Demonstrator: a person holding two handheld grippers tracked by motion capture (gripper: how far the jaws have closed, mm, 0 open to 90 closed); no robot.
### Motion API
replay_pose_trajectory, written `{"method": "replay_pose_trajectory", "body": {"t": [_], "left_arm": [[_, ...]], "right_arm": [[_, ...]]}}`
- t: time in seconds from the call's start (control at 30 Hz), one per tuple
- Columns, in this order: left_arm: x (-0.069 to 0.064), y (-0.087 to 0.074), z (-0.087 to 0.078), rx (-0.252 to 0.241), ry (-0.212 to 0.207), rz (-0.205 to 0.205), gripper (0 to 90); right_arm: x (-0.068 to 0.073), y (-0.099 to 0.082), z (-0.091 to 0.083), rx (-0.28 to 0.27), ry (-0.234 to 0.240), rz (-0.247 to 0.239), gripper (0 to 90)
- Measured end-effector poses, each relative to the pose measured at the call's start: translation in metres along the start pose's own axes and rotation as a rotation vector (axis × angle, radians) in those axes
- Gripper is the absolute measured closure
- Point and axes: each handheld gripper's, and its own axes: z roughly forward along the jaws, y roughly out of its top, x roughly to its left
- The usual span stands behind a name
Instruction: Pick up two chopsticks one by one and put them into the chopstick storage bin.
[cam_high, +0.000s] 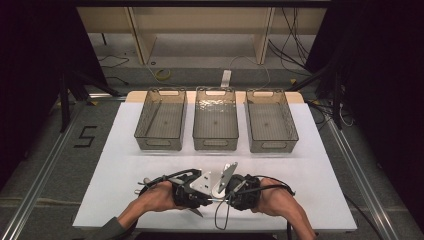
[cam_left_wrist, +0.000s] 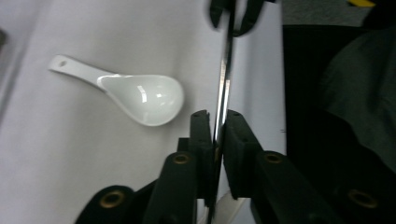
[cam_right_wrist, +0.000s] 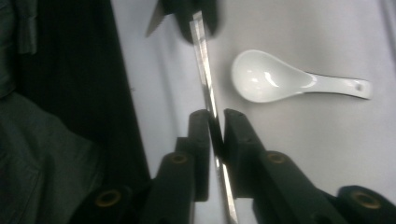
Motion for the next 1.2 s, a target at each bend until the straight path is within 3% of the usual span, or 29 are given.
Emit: {"method": "replay_pose_trajectory", "body": {"t": [0.07,0.13,0.2,0.3,0.37,0.63,0.77,1.03,1.2], "left_arm": [[0.0,0.0,0.0,0.013,0.011,-0.004,85.5],[0.003,-0.003,-0.002,0.003,0.021,-0.026,85.6],[0.005,-0.004,-0.005,-0.002,0.028,-0.043,85.6],[0.008,-0.003,-0.011,-0.008,0.036,-0.072,85.6],[0.01,-0.004,-0.013,-0.008,0.045,-0.101,85.6],[0.023,-0.01,-0.018,-0.014,0.109,-0.235,85.6],[0.032,-0.015,-0.026,-0.026,0.142,-0.319,85.6],[0.05,-0.03,-0.044,-0.083,0.201,-0.438,85.6],[0.062,-0.041,-0.057,-0.132,0.243,-0.514,85.7]], "right_arm": [[-0.007,-0.004,-0.003,-0.016,0.025,0.038,73.9],[-0.012,-0.009,-0.007,-0.05,0.036,0.069,60.9],[-0.017,-0.012,-0.012,-0.08,0.039,0.105,54.0],[-0.019,-0.015,-0.02,-0.15,0.031,0.159,47.1],[-0.021,-0.018,-0.023,-0.174,0.001,0.188,44.0],[-0.028,-0.026,-0.031,-0.255,-0.053,0.264,41.6],[-0.03,-0.031,-0.034,-0.321,-0.039,0.301,39.4],[-0.032,-0.036,-0.031,-0.386,-0.086,0.359,36.8],[-0.032,-0.04,-0.021,-0.427,-0.118,0.397,35.8]]}}
